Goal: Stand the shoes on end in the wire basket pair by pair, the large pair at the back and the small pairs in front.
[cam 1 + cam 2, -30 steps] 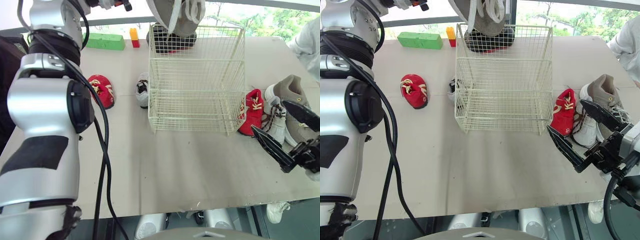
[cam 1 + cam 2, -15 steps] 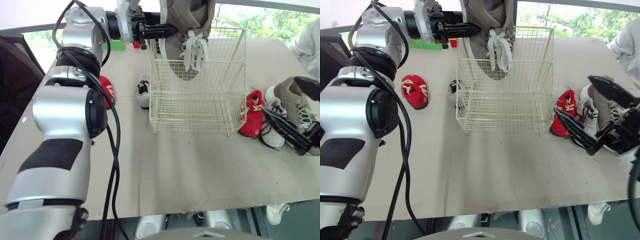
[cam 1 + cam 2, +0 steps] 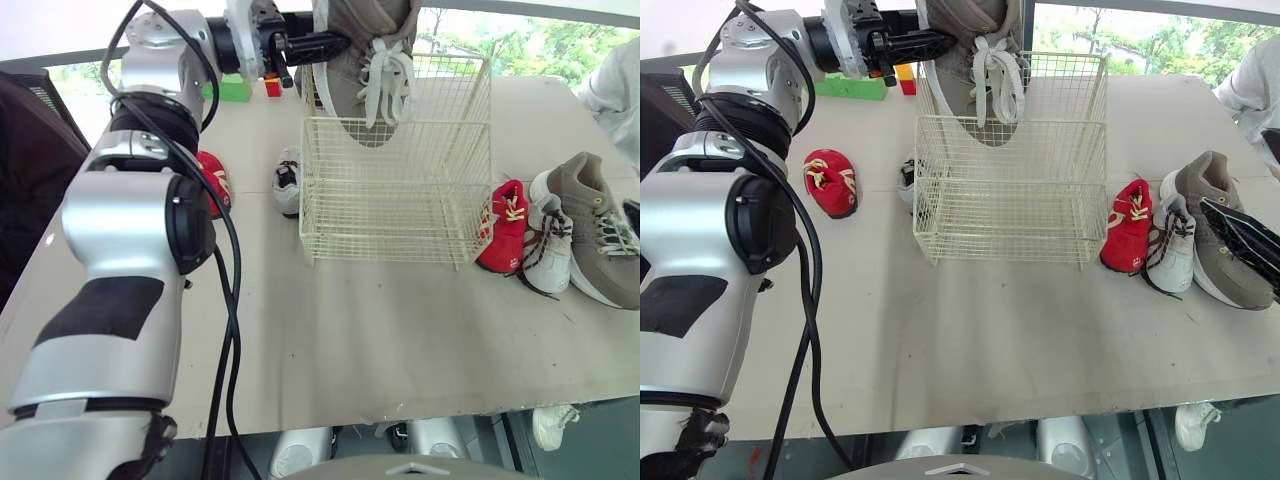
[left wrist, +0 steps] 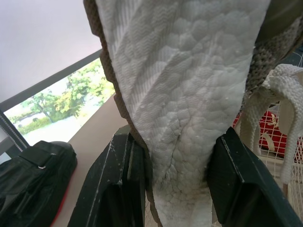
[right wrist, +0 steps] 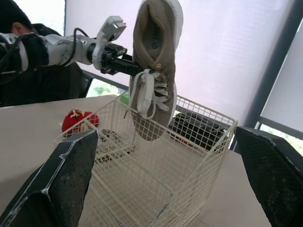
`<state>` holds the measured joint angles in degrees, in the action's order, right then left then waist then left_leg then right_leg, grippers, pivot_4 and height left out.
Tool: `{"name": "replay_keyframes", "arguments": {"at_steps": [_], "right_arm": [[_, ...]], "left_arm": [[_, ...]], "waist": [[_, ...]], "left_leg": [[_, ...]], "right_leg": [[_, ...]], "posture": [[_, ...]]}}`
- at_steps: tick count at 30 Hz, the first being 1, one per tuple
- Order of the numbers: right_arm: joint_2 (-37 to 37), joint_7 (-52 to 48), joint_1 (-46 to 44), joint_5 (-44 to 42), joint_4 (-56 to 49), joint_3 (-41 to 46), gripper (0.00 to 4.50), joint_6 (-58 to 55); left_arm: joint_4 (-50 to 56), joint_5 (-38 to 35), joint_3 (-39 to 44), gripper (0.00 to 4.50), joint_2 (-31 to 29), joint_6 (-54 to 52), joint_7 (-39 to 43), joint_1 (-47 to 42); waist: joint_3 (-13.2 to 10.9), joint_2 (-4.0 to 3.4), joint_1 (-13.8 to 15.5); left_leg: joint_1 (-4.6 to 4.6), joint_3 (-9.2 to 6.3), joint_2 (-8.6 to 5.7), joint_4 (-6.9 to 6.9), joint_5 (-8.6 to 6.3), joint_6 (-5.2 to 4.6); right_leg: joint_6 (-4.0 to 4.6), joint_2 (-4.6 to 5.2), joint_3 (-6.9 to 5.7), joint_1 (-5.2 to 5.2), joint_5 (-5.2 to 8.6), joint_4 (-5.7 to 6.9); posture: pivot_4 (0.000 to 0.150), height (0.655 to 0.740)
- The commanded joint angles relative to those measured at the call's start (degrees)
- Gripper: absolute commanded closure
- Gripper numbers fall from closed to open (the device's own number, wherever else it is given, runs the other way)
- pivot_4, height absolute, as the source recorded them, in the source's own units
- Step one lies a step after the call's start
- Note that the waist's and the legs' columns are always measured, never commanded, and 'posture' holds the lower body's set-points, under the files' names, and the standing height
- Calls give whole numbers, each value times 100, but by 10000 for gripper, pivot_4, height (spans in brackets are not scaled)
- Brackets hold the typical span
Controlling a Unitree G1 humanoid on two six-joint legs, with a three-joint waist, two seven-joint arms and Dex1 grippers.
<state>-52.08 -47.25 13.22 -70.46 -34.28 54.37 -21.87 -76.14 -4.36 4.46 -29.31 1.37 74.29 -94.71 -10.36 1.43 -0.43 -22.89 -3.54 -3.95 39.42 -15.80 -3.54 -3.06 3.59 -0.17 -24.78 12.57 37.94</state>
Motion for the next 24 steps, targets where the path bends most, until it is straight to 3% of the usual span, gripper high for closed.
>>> {"name": "replay_keyframes", "arguments": {"at_steps": [1, 9, 14, 15, 24], "right_arm": [[94, -226, 37, -41, -115, 237, 272, -4], [152, -162, -101, 78, -198, 113, 272, -12], [229, -35, -88, 171, -327, 56, 0, -37], [249, -31, -71, 173, -341, 74, 0, -42], [432, 80, 136, 364, -280, 144, 0, -80]], "left_arm": [[136, 194, -88, 30729, -101, 3, 273, -220], [-3, 699, -326, 30729, 6, 90, 136, 11], [7, 696, -279, 8536, -10, 6, 407, 38], [18, 671, -244, 2152, -32, 13, 372, 20], [307, -103, 561, 740, -628, -506, 919, -70]], "waist": [[0, 0, 3], [0, 0, 3], [1, -1, 6], [1, -1, 6], [1, -1, -18]], "left_leg": [[0, 0, 0, 0, 0, 0], [1, 1, 0, 0, 0, 0], [0, -1, 0, 1, 0, 1], [1, 2, 0, 1, 0, 1], [5, 2, 3, 1, 0, 1]], "right_leg": [[0, 0, 0, 0, 0, 0], [0, 2, 2, 0, 0, 1], [0, 6, 1, -1, 0, 1], [0, 7, 3, 0, 0, 1], [0, 11, 4, 0, -1, 4]], "posture": [[1500, 7400], [1500, 7400], [1500, 7400], [1500, 7400], [1500, 7400]]}}
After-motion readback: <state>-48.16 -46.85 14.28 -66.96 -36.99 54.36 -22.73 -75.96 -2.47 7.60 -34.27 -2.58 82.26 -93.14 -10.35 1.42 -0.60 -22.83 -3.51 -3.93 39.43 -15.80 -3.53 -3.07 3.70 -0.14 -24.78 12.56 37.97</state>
